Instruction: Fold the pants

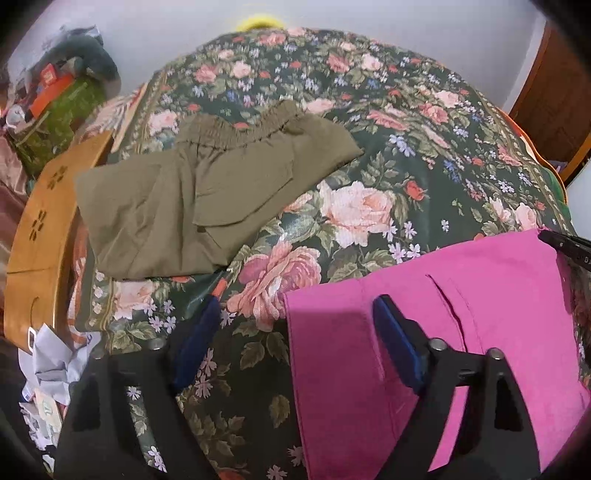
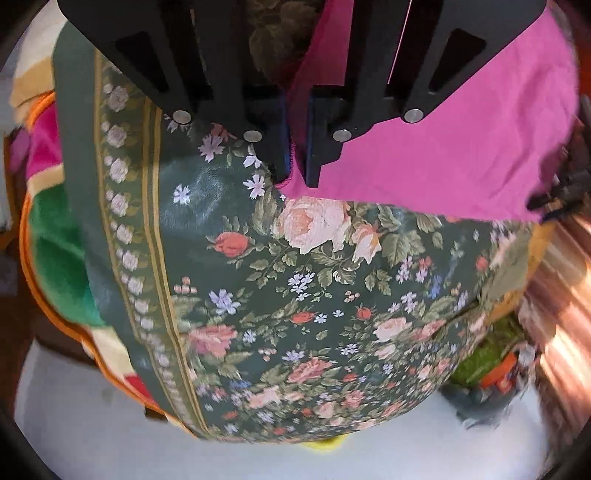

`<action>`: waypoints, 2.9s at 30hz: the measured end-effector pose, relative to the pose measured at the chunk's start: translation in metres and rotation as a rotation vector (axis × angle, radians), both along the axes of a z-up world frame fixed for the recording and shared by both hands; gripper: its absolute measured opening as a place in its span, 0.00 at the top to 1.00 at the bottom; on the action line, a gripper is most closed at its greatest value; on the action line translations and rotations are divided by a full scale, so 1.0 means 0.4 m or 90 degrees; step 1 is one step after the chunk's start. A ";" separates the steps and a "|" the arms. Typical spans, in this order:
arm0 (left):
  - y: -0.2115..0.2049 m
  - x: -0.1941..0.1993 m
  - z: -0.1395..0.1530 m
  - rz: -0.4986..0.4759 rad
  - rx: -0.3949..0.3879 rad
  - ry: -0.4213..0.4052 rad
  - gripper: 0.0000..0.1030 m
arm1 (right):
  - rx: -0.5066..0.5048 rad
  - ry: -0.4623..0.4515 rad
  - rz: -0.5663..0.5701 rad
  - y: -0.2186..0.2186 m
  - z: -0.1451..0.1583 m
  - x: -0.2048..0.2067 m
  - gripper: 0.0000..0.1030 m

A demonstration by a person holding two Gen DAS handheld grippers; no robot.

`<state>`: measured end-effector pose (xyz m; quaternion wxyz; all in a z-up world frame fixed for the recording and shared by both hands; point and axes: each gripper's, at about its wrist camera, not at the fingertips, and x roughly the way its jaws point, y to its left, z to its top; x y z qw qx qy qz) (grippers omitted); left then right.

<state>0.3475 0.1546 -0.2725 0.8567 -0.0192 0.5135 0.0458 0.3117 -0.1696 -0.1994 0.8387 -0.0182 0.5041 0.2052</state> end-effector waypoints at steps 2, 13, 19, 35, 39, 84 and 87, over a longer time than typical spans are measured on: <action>-0.015 -0.009 0.001 -0.006 0.020 -0.010 0.28 | -0.037 -0.042 -0.003 0.009 0.008 -0.011 0.97; -0.007 -0.026 -0.007 0.014 0.040 -0.011 0.30 | -0.077 -0.081 -0.023 0.006 0.010 -0.007 0.99; -0.010 -0.036 0.013 0.009 0.050 -0.007 0.31 | -0.090 -0.075 -0.029 0.000 0.033 -0.005 0.99; -0.081 -0.041 0.167 -0.054 0.005 -0.049 0.17 | 0.047 -0.088 0.132 0.221 0.188 -0.098 0.37; -0.093 -0.029 0.130 -0.061 0.013 -0.018 0.17 | 0.065 -0.027 0.168 0.291 0.139 -0.102 0.29; -0.065 -0.306 0.081 -0.016 0.013 0.022 0.08 | 0.009 0.114 0.122 0.103 0.041 -0.335 0.18; -0.068 -0.338 0.094 -0.014 0.027 0.012 0.08 | -0.006 0.092 0.108 0.089 0.042 -0.362 0.18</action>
